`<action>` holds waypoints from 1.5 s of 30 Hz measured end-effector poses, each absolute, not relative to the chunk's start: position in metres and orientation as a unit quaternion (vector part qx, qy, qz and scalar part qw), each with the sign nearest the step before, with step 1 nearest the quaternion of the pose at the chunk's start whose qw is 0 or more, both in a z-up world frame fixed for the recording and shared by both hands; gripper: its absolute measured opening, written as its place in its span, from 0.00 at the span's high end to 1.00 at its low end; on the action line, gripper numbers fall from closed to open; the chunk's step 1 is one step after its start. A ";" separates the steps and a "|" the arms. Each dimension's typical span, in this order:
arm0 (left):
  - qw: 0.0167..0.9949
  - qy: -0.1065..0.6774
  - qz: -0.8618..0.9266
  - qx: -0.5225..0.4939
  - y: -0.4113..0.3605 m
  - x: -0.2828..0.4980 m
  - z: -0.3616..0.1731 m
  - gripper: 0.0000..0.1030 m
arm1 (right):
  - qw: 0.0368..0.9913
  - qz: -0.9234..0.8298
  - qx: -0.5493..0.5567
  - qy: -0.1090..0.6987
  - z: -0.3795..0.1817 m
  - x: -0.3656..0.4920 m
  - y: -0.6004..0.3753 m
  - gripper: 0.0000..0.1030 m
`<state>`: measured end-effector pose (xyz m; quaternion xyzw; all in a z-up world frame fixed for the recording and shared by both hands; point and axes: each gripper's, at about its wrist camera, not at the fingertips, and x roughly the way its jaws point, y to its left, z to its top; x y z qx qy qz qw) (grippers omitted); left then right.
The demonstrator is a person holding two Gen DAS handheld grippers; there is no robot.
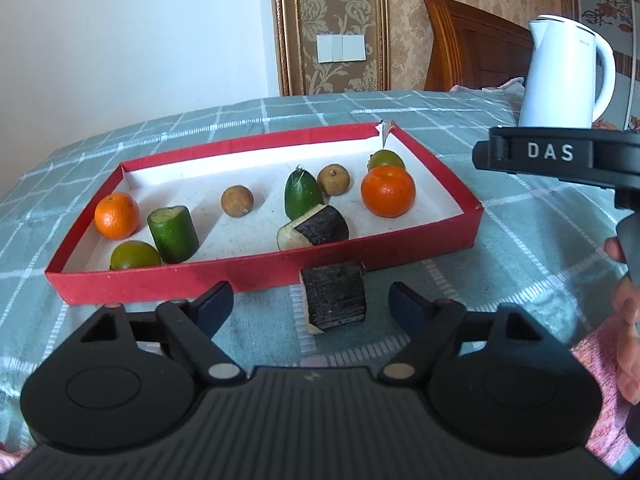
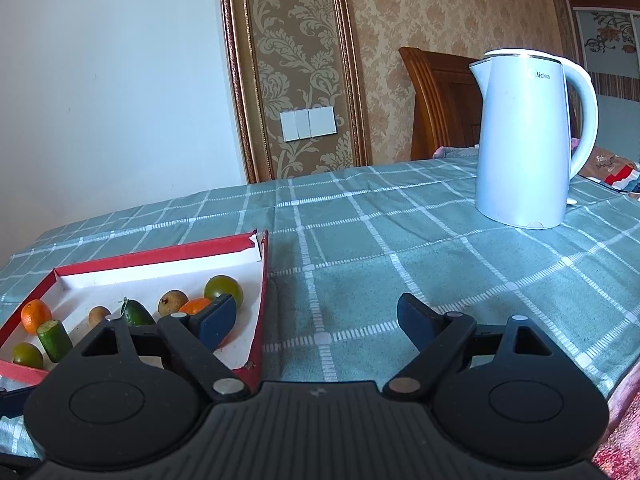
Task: Organize fruits
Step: 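Move the left gripper to the black square block and close on it, then carry the black block into the tray and open the left gripper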
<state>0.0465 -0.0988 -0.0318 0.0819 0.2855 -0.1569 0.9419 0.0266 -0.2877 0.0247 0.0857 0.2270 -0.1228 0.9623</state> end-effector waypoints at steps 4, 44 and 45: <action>0.938 0.297 -0.163 0.069 -0.095 0.051 -0.034 0.39 | 0.962 -0.123 0.085 0.230 0.024 0.027 -0.287 0.14; 0.952 0.259 -0.157 0.050 -0.016 0.021 0.004 0.74 | 0.958 -0.124 0.063 0.252 0.018 0.032 -0.281 0.14; 0.954 0.253 -0.153 0.052 -0.014 0.026 0.009 0.74 | 0.958 -0.123 0.063 0.253 0.018 0.032 -0.281 0.14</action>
